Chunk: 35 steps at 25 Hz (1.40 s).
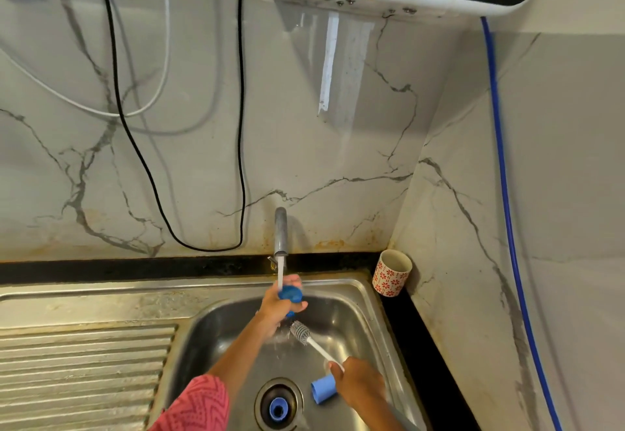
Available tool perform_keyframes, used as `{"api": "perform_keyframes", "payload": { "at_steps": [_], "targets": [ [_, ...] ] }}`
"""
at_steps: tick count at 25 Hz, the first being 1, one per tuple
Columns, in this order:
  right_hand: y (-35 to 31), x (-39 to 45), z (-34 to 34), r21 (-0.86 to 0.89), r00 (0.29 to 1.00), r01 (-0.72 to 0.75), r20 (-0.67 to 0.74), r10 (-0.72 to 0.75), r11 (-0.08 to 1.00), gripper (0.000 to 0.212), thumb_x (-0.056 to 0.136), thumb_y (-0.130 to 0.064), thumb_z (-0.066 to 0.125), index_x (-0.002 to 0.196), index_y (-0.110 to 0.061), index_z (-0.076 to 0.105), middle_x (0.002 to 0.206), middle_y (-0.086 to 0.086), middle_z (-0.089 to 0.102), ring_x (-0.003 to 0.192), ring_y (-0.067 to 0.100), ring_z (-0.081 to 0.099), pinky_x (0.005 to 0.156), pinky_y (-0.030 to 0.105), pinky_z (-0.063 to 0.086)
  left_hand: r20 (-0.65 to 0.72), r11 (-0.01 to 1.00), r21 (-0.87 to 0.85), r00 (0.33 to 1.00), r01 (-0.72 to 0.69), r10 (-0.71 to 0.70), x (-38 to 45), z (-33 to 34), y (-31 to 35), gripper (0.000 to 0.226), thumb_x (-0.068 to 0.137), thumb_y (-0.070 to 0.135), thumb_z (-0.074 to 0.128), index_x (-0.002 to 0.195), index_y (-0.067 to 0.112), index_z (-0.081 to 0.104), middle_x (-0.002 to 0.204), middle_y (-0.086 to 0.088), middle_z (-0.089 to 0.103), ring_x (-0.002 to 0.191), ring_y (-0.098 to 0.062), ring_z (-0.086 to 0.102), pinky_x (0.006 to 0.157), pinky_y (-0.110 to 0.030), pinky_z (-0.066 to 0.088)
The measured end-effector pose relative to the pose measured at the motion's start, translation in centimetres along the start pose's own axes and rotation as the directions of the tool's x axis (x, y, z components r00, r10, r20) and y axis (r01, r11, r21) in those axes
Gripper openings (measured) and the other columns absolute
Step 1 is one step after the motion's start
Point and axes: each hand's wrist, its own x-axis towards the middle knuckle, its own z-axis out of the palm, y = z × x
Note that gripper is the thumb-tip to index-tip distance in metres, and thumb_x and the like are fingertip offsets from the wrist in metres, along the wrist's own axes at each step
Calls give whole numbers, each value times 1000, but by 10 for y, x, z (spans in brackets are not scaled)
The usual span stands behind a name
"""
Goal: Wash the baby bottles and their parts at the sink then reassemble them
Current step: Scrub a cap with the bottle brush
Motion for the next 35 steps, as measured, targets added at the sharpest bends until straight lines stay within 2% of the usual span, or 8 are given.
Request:
{"api": "perform_keyframes", "payload": {
  "at_steps": [3, 6, 11, 14, 20, 24, 32, 35],
  "targets": [
    [0, -3, -2, 8, 1000, -12, -9, 12, 1000, 50, 98, -52, 32, 121, -15, 56, 126, 3, 59, 117, 22, 55, 91, 26, 42, -28, 906, -243, 931, 346, -363, 3, -3, -3, 39, 85, 17, 68, 116, 5, 46, 108, -16, 50, 88, -30, 56, 71, -42, 57],
    [1, -2, 1, 12, 1000, -25, 10, 25, 1000, 50, 98, -52, 31, 121, -15, 57, 125, 4, 60, 115, 22, 56, 90, 27, 42, 32, 747, -507, 875, 431, -483, 8, -2, 4, 35, 93, 27, 56, 113, 1, 43, 93, -23, 49, 75, -29, 53, 49, -32, 57],
    [-9, 0, 4, 31, 999, -18, 37, 17, 999, 52, 98, -52, 32, 120, -13, 57, 122, 5, 60, 112, 22, 57, 86, 28, 42, -251, 954, 97, 934, 285, -254, 44, -15, 24, 31, 91, 13, 58, 113, -7, 52, 102, -20, 57, 91, -30, 59, 83, -40, 53],
    [-17, 2, 2, -7, 999, 15, 41, -15, 1000, 51, 98, -52, 32, 120, -13, 58, 120, 6, 61, 112, 24, 57, 90, 30, 44, -246, 973, 140, 958, 185, -147, 61, -31, 47, 38, 92, 12, 57, 126, -4, 50, 120, -26, 56, 88, -30, 59, 70, -36, 52],
    [-32, 10, -7, -29, 995, 94, -13, -95, 995, 51, 99, -49, 32, 115, -10, 60, 114, 7, 64, 106, 23, 60, 84, 29, 44, -230, 956, 263, 971, 129, -68, 79, -34, 52, 35, 88, 9, 63, 120, -2, 56, 116, -21, 60, 105, -34, 59, 95, -45, 49],
    [-36, 9, -7, -46, 991, 123, -47, -125, 991, 50, 100, -48, 30, 114, -10, 60, 111, 7, 65, 102, 21, 62, 81, 28, 45, -146, 950, 299, 988, 85, -43, 74, -18, 53, 26, 81, 9, 68, 103, -2, 58, 95, -15, 58, 83, -25, 59, 74, -31, 53],
    [-28, 5, 7, -42, 996, 72, -47, -74, 997, 53, 101, -48, 25, 116, -11, 60, 116, 8, 64, 107, 24, 60, 87, 31, 46, -104, 855, 499, 989, 142, -104, 46, -54, 39, 95, 59, 46, 84, 133, 2, 44, 134, -19, 48, 120, -31, 50, 103, -42, 42],
    [-17, -11, 15, -29, 998, 69, -2, -69, 997, 47, 100, -45, 31, 117, -11, 60, 112, 7, 64, 103, 22, 61, 87, 31, 47, -147, 810, 560, 983, 176, -112, 7, -71, 4, 77, 72, 40, 77, 135, 10, 45, 136, -15, 46, 121, -30, 48, 97, -38, 44]
  ]
}}
